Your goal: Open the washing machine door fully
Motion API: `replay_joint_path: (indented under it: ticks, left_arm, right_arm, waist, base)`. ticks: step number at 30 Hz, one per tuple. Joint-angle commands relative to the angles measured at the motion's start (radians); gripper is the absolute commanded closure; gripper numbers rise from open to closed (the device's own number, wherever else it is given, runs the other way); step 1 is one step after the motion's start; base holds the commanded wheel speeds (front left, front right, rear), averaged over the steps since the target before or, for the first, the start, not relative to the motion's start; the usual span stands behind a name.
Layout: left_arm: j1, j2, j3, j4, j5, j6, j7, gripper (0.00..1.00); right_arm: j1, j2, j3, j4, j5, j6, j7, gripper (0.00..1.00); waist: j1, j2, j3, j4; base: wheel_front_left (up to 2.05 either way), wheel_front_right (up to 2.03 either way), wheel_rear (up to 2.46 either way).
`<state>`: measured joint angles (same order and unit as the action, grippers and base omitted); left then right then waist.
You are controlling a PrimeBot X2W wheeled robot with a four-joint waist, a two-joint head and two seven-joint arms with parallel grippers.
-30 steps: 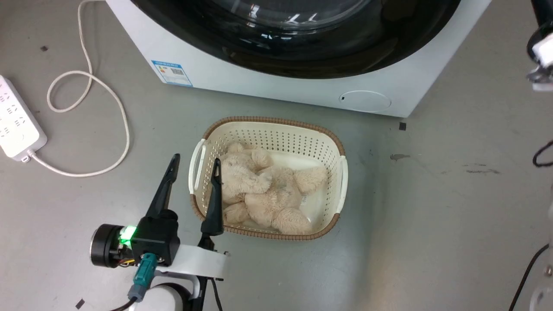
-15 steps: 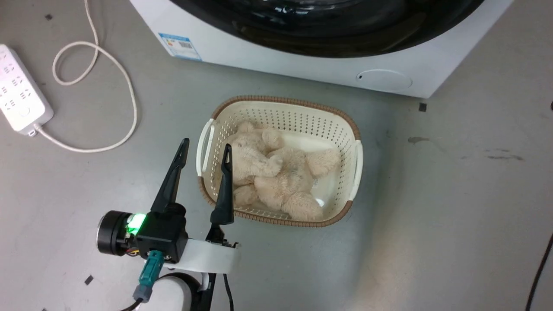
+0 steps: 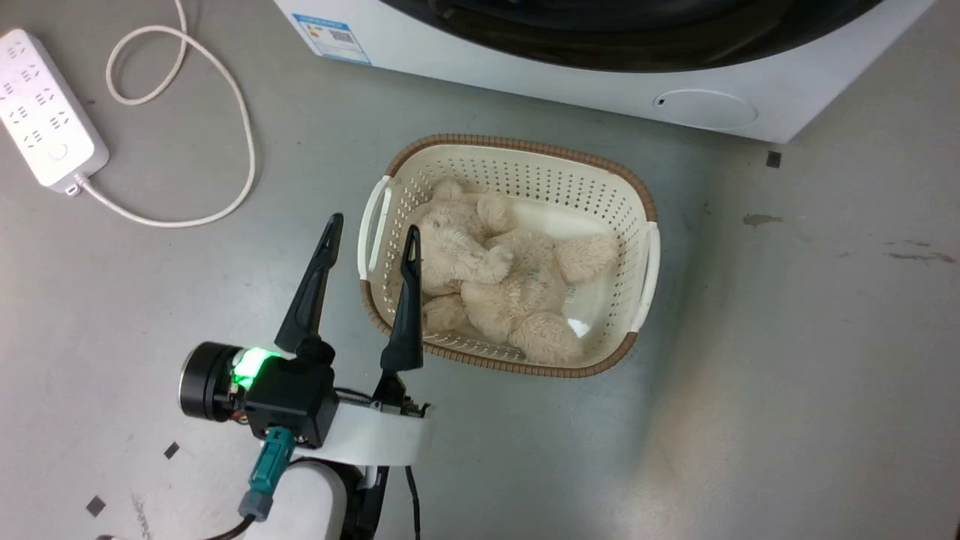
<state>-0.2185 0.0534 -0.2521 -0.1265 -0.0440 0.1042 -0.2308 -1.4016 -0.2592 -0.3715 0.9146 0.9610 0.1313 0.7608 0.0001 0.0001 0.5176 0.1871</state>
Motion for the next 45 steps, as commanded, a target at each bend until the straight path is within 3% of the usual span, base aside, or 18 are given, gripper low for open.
replay_joint_path:
  ticks: [1, 10, 14, 23, 30, 33, 37, 45]
  left_arm:
    - [-0.023, 0.002, -0.008, -0.007, -0.003, 0.010, -0.010, 0.00]
    - [-0.027, 0.001, -0.019, -0.002, -0.015, 0.018, -0.029, 0.00]
    - [-0.011, 0.001, -0.021, 0.016, -0.021, 0.018, -0.031, 0.00]
    - [0.055, 0.006, -0.015, 0.059, -0.032, 0.003, -0.031, 0.00]
    - [0.124, 0.013, -0.011, 0.086, -0.042, -0.015, -0.031, 0.00]
    - [0.138, 0.012, -0.014, 0.089, -0.042, -0.019, -0.031, 0.00]
    - [0.164, 0.012, -0.024, 0.102, -0.043, -0.031, -0.031, 0.00]
    - [0.199, 0.010, -0.023, 0.120, -0.052, -0.041, -0.031, 0.00]
  right_arm:
    - [-0.035, -0.004, -0.006, 0.028, 0.024, 0.000, 0.026, 1.00]
    - [-0.037, -0.026, -0.041, 0.096, 0.082, -0.001, 0.149, 1.00]
    - [0.038, -0.007, -0.047, 0.071, 0.093, -0.001, 0.186, 1.00]
    - [0.277, 0.078, -0.028, -0.050, 0.087, -0.001, 0.266, 1.00]
    - [0.520, 0.194, 0.003, -0.234, 0.100, -0.001, 0.376, 1.00]
    - [0.573, 0.204, 0.019, -0.276, 0.114, -0.001, 0.407, 1.00]
    - [0.656, 0.208, 0.107, -0.321, 0.224, -0.001, 0.439, 1.00]
    - [0.790, 0.209, 0.389, -0.403, 0.437, -0.001, 0.336, 1.00]
  waist:
    - [-0.0001, -0.0001, 0.004, 0.005]
    - [-0.0001, -0.0001, -0.020, 0.017]
    - [-0.0001, -0.0001, -0.073, 0.013]
    - [-0.0001, -0.0001, -0.207, -0.011]
    - [-0.0001, -0.0001, -0.308, -0.024]
    - [-0.0001, -0.0001, -0.326, -0.023]
    - [-0.0001, -0.0001, -0.352, -0.013]
    - [-0.0001, -0.0001, -0.374, 0.010]
  base:
    - [0.00, 0.00, 0.00]
    - [0.00, 0.00, 0.00]
    - [0.00, 0.00, 0.00]
    - [0.00, 0.00, 0.00]
    - [0.00, 0.00, 0.00]
    - [0.00, 0.00, 0.00]
    - [0.00, 0.00, 0.00]
    - [0.00, 0.00, 0.00]
